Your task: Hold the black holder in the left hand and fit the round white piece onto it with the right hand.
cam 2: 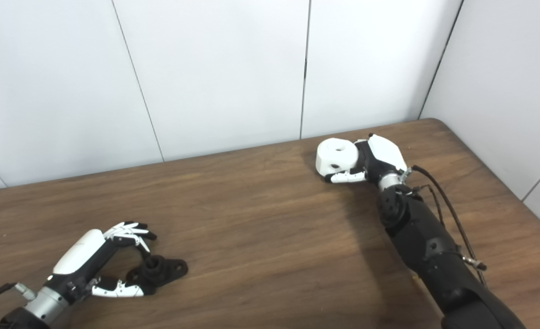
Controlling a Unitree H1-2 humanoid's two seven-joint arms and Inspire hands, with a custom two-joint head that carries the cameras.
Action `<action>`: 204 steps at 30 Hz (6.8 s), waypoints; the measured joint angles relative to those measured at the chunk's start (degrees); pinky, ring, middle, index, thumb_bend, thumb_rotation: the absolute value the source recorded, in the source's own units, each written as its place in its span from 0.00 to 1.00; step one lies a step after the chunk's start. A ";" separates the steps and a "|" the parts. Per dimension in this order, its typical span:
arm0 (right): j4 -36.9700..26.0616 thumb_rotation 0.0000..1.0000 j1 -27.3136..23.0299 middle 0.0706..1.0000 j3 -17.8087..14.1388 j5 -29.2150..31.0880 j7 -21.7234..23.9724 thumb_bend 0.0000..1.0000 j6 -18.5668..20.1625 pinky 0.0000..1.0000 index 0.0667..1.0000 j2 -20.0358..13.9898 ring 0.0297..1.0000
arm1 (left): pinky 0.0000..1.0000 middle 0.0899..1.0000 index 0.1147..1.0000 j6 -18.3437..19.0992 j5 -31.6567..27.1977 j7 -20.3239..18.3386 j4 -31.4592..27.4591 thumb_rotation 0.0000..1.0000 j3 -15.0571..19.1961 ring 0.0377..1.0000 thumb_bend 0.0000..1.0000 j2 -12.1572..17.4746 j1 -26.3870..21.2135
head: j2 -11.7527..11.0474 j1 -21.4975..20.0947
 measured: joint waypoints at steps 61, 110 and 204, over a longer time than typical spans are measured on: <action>-33.61 0.16 6.42 0.89 6.24 8.35 24.12 0.51 -4.31 1.00 0.45 10.36 1.00 | 0.97 0.77 0.41 0.23 2.33 1.41 2.01 0.05 -0.43 0.90 0.52 -1.93 -0.69 | 2.90 7.03; -30.16 0.15 7.59 0.89 11.50 11.25 26.54 0.51 -6.48 1.00 0.45 17.68 1.00 | 1.00 0.79 0.41 7.47 5.83 3.14 -2.32 0.05 -4.61 0.94 0.52 -5.62 -0.48 | 4.66 16.88; -33.26 0.15 6.29 0.88 12.91 6.94 33.51 0.51 -7.16 1.00 0.45 10.75 1.00 | 1.00 0.79 0.41 16.26 7.34 -2.19 -10.65 0.06 -5.34 0.94 0.52 -8.43 1.47 | 10.81 18.63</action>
